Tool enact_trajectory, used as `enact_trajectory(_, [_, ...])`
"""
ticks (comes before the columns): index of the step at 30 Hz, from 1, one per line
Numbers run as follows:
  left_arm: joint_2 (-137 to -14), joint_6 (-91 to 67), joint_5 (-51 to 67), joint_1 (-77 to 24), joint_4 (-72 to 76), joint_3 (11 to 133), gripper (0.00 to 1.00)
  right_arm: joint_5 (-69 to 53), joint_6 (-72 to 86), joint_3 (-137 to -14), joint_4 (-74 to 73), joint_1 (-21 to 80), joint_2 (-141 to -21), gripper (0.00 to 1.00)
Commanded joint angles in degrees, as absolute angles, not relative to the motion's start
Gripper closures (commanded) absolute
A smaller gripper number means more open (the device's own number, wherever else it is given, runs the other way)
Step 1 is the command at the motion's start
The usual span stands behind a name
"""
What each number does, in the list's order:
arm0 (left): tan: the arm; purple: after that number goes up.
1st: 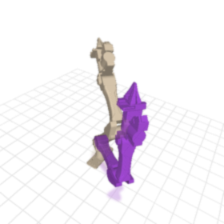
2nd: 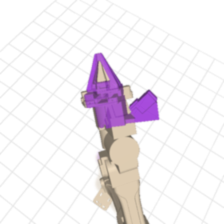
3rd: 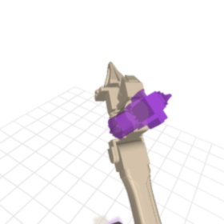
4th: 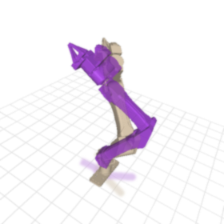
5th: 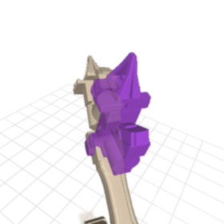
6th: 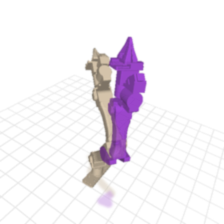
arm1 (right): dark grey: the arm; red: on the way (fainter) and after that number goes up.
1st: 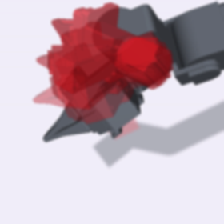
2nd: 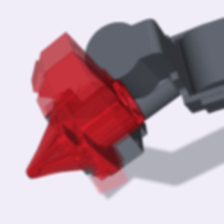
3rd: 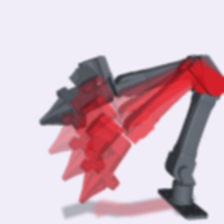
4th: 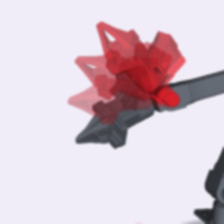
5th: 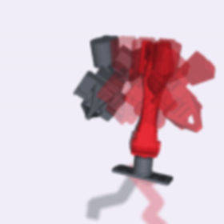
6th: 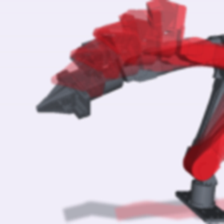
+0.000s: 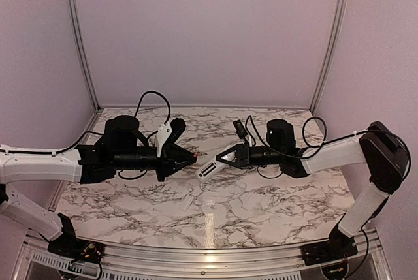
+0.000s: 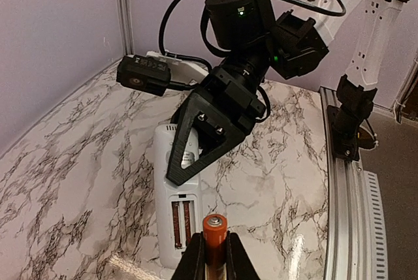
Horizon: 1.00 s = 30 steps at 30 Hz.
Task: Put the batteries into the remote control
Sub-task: Place the battery in the battery compartment.
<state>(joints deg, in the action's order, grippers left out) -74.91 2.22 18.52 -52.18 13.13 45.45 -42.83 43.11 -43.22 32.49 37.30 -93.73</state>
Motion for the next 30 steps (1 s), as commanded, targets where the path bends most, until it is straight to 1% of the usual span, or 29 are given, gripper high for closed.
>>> enact_trajectory(1, [-74.80,7.71,16.96,-54.69,18.74,44.40,1.00,-41.61,41.41,-44.67,31.40,38.53,-92.01,1.00])
enact_trajectory(9, [-79.96,7.76,11.40,-57.39,17.64,48.20,1.00,-41.69,43.50,-44.61,33.26,39.75,-92.02,1.00])
enact_trajectory(20, [-86.43,8.49,10.03,-58.01,15.83,52.36,1.00,-44.68,46.97,-44.09,37.66,39.90,-92.19,1.00])
enact_trajectory(30, [-88.18,7.75,8.57,-58.10,14.13,53.61,1.00,-45.82,48.32,-43.26,40.51,39.86,-91.66,1.00])
